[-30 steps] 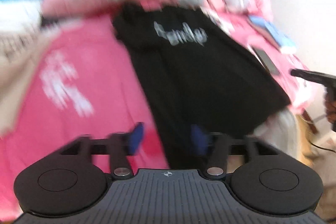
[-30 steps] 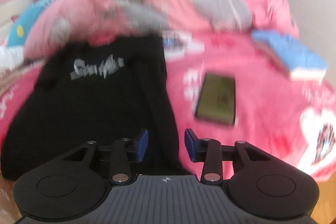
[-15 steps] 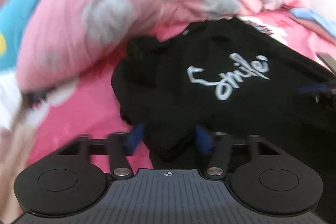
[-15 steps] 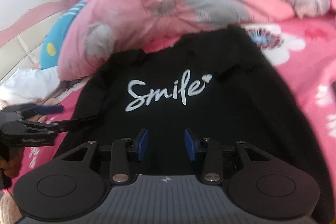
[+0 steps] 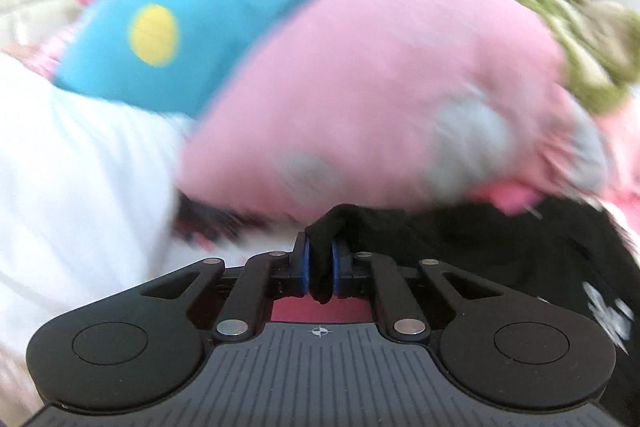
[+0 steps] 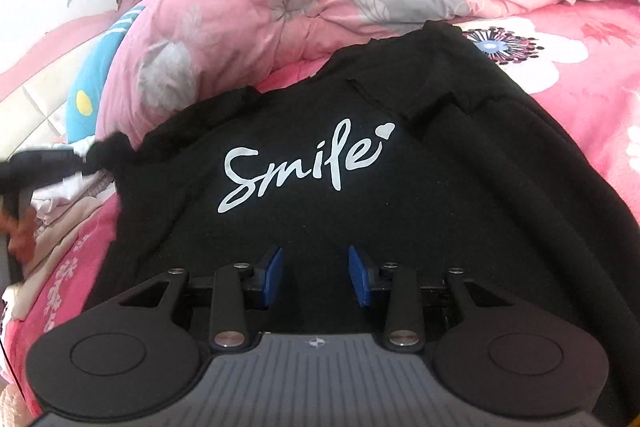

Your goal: Fold clothes

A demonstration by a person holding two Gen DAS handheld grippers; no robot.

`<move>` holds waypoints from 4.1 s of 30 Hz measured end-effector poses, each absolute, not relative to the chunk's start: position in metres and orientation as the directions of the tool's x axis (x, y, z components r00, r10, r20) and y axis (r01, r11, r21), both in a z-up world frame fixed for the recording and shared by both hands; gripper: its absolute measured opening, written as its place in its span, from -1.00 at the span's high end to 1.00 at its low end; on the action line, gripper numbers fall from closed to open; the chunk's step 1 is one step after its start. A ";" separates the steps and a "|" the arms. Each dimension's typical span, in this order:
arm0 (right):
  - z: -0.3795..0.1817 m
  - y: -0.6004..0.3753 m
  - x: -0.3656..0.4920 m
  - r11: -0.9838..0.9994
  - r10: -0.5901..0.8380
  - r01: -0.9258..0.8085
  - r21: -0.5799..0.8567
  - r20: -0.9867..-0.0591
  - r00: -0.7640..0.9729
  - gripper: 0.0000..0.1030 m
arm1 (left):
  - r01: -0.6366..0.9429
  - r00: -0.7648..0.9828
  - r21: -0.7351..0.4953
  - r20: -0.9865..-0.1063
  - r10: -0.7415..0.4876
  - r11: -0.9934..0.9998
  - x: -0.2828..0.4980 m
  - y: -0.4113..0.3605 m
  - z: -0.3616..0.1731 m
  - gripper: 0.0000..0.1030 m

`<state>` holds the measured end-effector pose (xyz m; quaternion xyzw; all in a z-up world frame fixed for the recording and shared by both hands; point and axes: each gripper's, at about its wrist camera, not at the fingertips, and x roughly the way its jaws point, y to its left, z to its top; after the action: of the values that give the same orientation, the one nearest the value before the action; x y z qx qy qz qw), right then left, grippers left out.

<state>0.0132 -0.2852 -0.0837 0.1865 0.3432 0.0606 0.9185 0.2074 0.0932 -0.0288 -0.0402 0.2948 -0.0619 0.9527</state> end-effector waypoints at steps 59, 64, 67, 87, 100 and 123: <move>-0.024 -0.497 0.242 0.820 -0.287 0.526 0.224 -0.634 0.718 0.90 | 0.329 0.729 -0.105 -0.603 -0.323 0.938 0.103 0.018 -0.104 -0.67; -0.016 -0.499 0.200 0.800 -0.280 0.540 0.263 -0.632 0.722 0.74 | 0.328 0.730 -0.104 -0.603 -0.322 0.939 0.103 0.018 -0.105 -0.67; 0.008 -0.457 0.163 0.895 -0.150 0.360 0.263 -0.583 0.798 0.32 | 0.305 0.733 -0.113 -0.606 -0.309 0.946 0.093 0.022 -0.095 -0.67; -0.104 -0.248 0.133 0.954 0.290 -0.271 0.131 -0.643 0.709 -1.00 | 0.122 0.765 -0.191 -0.607 -0.215 0.974 0.008 0.060 -0.022 -0.79; -0.106 -0.239 0.130 0.958 0.255 -0.276 0.072 -0.650 0.716 -1.00 | -0.005 0.769 -0.205 -0.626 -0.128 0.979 -0.036 0.095 -0.009 -0.81; -0.105 -0.238 0.130 0.959 0.252 -0.275 0.068 -0.650 0.717 -1.00 | -0.329 0.823 -0.360 -0.563 0.078 0.873 -0.099 0.233 -0.031 -0.86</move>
<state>0.1302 -0.2380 -0.1055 -0.0167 0.3480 0.1423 0.9265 -0.0991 0.2335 -0.0308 -0.2266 0.2765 0.1096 0.9275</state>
